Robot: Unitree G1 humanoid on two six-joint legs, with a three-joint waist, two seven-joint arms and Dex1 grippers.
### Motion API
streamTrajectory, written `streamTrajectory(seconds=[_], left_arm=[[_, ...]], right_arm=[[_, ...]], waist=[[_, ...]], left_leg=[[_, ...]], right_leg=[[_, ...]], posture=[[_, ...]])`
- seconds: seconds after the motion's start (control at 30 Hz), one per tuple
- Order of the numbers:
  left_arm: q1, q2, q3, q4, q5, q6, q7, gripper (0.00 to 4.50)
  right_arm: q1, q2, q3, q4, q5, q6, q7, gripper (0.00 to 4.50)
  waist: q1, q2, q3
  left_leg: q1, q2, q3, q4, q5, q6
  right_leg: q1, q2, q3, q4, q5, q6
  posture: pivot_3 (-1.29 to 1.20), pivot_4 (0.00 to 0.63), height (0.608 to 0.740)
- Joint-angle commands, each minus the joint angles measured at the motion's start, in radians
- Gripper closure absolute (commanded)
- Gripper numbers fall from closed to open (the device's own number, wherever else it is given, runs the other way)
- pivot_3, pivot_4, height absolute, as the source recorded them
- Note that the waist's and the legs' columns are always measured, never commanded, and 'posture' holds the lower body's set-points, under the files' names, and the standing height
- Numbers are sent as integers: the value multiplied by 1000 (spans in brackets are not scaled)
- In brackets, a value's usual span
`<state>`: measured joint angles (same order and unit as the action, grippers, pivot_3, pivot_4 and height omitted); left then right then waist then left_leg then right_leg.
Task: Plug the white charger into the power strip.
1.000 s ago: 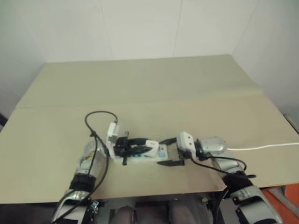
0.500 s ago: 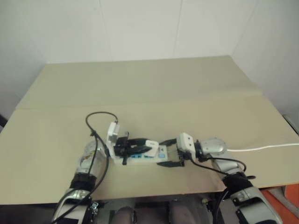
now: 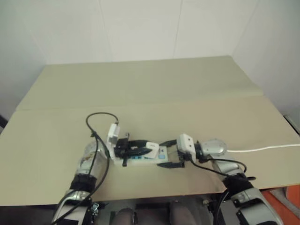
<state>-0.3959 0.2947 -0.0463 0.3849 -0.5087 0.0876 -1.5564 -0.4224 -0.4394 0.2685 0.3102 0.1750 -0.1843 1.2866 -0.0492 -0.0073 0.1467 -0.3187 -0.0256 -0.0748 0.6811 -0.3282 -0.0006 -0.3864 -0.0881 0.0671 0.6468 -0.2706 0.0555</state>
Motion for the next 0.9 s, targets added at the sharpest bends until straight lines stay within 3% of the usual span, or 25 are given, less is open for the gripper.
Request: streamTrajectory(seconds=[0.03,0.63,0.9], left_arm=[[53,4,-74,61,79,-20,-11,3506],[106,136,-16,71,71,-64,-8,3506],[79,104,-43,79,77,-86,-4,3506]], right_arm=[[8,17,27,-20,-30,-18,-21,1067],[-19,23,27,10,-32,-25,-15,1067],[-23,31,26,21,-36,-28,-20,1067]], waist=[[0,0,0],[-2,0,-2],[0,0,-2]], left_leg=[[0,0,0,0,0,0],[1,6,0,-3,0,0],[1,7,0,-3,0,0]], right_leg=[[0,0,0,0,0,0],[0,7,0,-5,2,-4],[0,9,0,-5,3,-6]], posture=[[0,150,740],[0,150,740],[0,150,740]])
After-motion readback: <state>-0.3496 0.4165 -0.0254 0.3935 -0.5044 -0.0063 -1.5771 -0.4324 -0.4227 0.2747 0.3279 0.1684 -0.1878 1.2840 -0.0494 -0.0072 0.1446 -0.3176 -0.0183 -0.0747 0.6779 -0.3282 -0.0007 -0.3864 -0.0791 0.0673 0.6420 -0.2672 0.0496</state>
